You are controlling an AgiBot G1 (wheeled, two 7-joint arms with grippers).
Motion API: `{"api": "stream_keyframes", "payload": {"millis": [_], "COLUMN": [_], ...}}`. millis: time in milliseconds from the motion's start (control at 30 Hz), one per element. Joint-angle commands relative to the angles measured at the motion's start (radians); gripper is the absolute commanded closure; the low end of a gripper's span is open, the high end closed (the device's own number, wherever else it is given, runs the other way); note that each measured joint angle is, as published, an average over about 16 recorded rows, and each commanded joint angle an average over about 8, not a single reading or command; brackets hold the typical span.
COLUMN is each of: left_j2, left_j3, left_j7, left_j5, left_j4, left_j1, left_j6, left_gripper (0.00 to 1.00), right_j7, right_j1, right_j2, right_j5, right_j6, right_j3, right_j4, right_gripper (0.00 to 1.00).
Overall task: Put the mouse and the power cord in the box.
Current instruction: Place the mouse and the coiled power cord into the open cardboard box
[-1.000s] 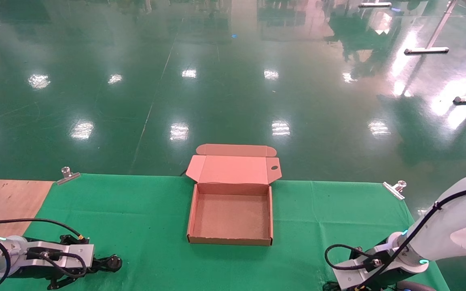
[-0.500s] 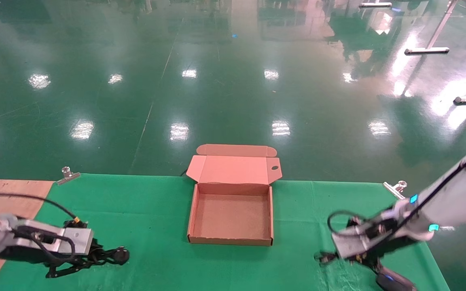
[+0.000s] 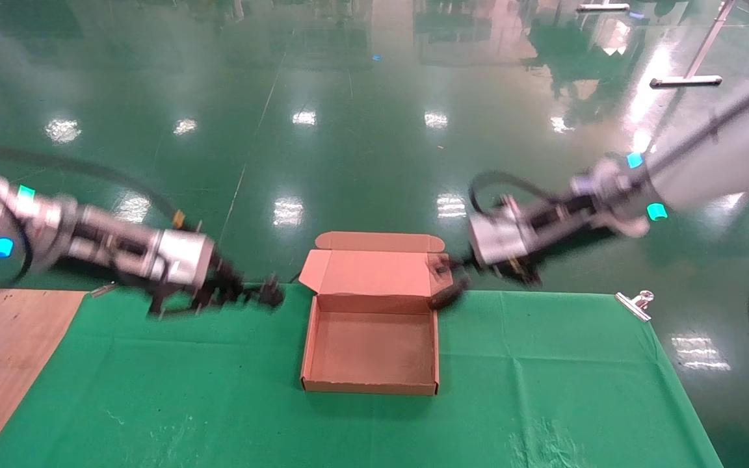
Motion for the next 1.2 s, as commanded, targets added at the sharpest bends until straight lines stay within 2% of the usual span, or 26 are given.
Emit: {"api": "stream_keyframes", "payload": {"millis": [33, 233, 433, 567, 733, 867, 1033, 1200], "left_j2": [0.022, 0.072, 0.109, 0.116, 0.119, 0.160, 0.212, 0.229], "left_j3": [-0.006, -0.015, -0.029, -0.076, -0.187, -0.253, -0.276, -0.245], "left_j7": [-0.006, 0.007, 0.043, 0.109, 0.215, 0.252, 0.267, 0.265], "left_j5": [-0.008, -0.017, -0.037, -0.105, -0.266, -0.362, -0.402, -0.410], "left_j4": [-0.007, -0.004, 0.014, 0.016, 0.018, 0.036, 0.025, -0.057], "left_j1": [-0.034, -0.097, -0.070, 0.004, 0.142, 0.242, 0.342, 0.443], "left_j6": [-0.010, -0.079, -0.151, -0.208, -0.291, -0.392, -0.498, -0.549], "left_gripper": [1.00, 1.00, 1.00, 1.00, 1.00, 1.00, 1.00, 1.00], "right_j7": [0.019, 0.035, 0.046, 0.047, 0.032, 0.009, -0.013, -0.030], "right_j1": [0.034, 0.078, 0.079, 0.088, 0.109, 0.123, 0.126, 0.119], "right_j2": [-0.022, -0.065, -0.067, -0.058, -0.040, -0.025, -0.011, -0.003], "right_j5": [0.005, 0.030, 0.068, 0.080, 0.087, 0.094, 0.097, 0.092], "right_j6": [0.013, 0.072, 0.077, 0.070, 0.048, 0.018, -0.012, -0.029], "right_j3": [0.006, 0.014, 0.006, -0.003, -0.006, -0.004, -0.004, -0.009], "right_j4": [0.010, 0.017, 0.031, 0.015, -0.024, -0.050, -0.079, -0.103], "right_gripper": [1.00, 1.00, 1.00, 1.00, 1.00, 1.00, 1.00, 1.00]}}
